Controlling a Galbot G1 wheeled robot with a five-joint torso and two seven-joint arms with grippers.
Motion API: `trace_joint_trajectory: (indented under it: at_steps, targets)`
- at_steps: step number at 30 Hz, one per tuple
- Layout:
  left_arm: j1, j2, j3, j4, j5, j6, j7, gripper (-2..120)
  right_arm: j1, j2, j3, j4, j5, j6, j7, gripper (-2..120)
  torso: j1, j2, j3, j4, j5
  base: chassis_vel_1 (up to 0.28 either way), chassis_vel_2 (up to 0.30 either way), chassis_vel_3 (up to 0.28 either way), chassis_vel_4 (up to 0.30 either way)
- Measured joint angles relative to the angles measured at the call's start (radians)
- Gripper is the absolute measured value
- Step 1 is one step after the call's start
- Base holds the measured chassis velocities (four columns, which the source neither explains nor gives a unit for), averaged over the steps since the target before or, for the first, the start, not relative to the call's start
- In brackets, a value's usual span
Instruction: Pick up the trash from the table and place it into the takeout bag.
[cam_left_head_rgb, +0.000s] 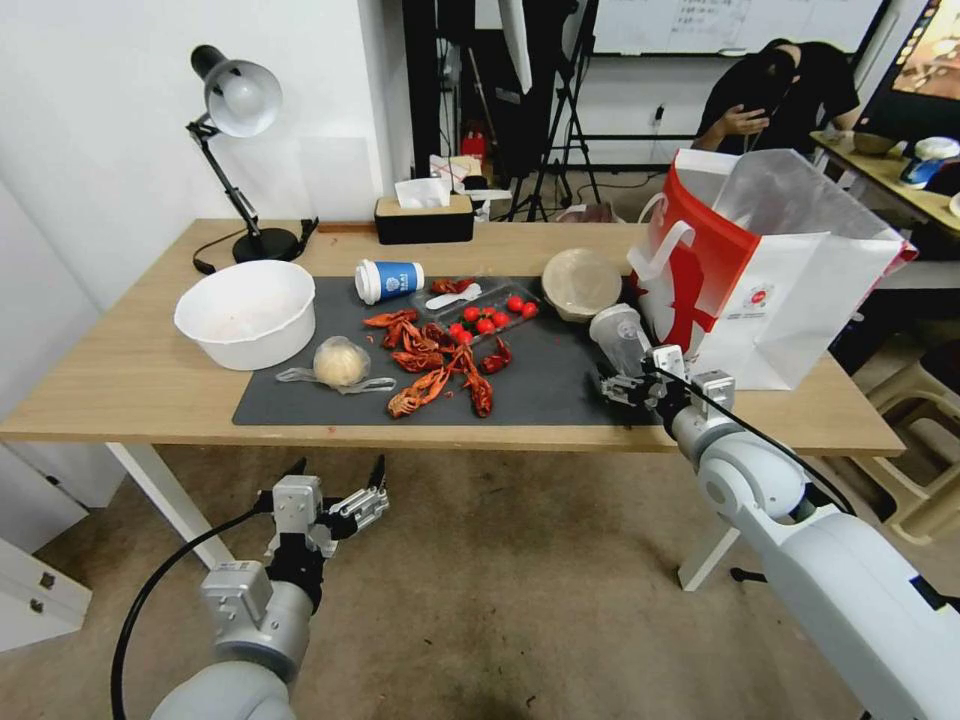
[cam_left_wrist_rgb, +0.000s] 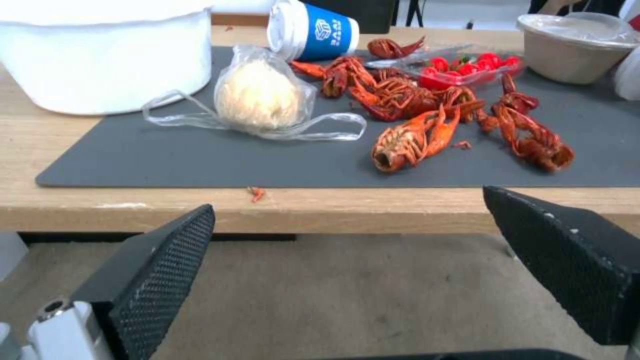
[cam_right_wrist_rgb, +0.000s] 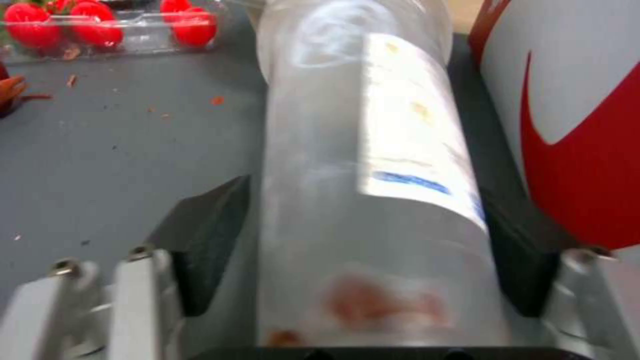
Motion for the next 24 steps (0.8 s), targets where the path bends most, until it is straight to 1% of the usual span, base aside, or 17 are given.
trace_joint_trajectory:
  at_steps: [1, 3, 4, 5, 7, 8, 10, 18, 20, 22, 24]
  targets:
    - [0.0, 0.0, 0.0, 0.0, 0.0, 0.0, 0.0, 100, 0.0, 0.0, 0.0, 0.0, 0.0, 0.0, 0.0, 73, 0.0, 0.0, 0.0, 0.0, 0.0, 0.0, 0.0, 0.0, 0.0]
    - [-0.003, 0.006, -0.003, 0.0, -0.004, 0.0, 0.0, 100, 0.001, 0.011, -0.004, 0.0, 0.008, -0.015, 0.005, 65, 0.0, 0.0, 0.0, 0.0, 0.0, 0.0, 0.0, 0.0, 0.0]
    - [-0.003, 0.006, -0.003, 0.0, -0.004, 0.0, 0.0, 100, 0.001, 0.011, -0.004, 0.0, 0.008, -0.015, 0.005, 65, 0.0, 0.0, 0.0, 0.0, 0.0, 0.0, 0.0, 0.0, 0.0]
    - [-0.007, 0.008, -0.005, 0.0, -0.006, 0.001, -0.001, 100, 0.001, 0.015, -0.004, -0.002, 0.009, -0.016, 0.005, 58, 0.0, 0.0, 0.0, 0.0, 0.0, 0.0, 0.0, 0.0, 0.0]
    - [-0.011, 0.011, -0.004, 0.003, -0.011, 0.005, -0.001, 100, 0.003, 0.018, -0.005, -0.003, 0.01, -0.016, 0.006, 52, 0.0, 0.0, 0.0, -0.0001, 0.0, 0.0, 0.0, 0.0, 0.0]
    - [-0.011, 0.011, -0.004, 0.003, -0.011, 0.005, -0.001, 100, 0.003, 0.018, -0.005, -0.003, 0.01, -0.016, 0.006, 52, 0.0, 0.0, 0.0, -0.0001, 0.0, 0.0, 0.0, 0.0, 0.0]
    - [-0.014, 0.011, -0.003, 0.006, -0.012, 0.006, -0.001, 100, 0.001, 0.018, -0.006, 0.005, 0.013, -0.009, 0.006, 45, 0.0, 0.0, 0.0, 0.0, 0.0002, 0.0, 0.0, 0.0, 0.0]
    - [-0.016, 0.011, -0.003, 0.007, -0.012, 0.008, -0.001, 100, -0.005, -0.018, 0.012, 0.092, 0.013, 0.002, -0.006, 45, 0.0, 0.0, 0.0, 0.0, -0.0001, 0.0, 0.0, 0.0, 0.0]
    - [-0.016, 0.009, -0.003, 0.006, -0.011, 0.008, -0.002, 100, 0.009, -0.055, 0.027, 0.148, 0.016, 0.005, -0.018, 45, 0.0, 0.0, 0.0, -0.0001, 0.0, 0.0, 0.0, 0.0, 0.0]
    - [-0.015, 0.008, -0.003, 0.006, -0.011, 0.008, -0.002, 100, 0.016, -0.066, 0.033, 0.162, 0.022, 0.005, -0.019, 45, 0.0, 0.0, 0.0, -0.0001, 0.0, 0.0, 0.0, 0.0, 0.0]
    - [-0.012, 0.007, -0.004, 0.002, -0.008, 0.008, -0.002, 100, 0.046, -0.103, 0.053, 0.205, 0.06, -0.006, -0.018, 45, 0.0, 0.0, 0.0, 0.0, 0.0001, 0.0, 0.0, 0.0, 0.0]
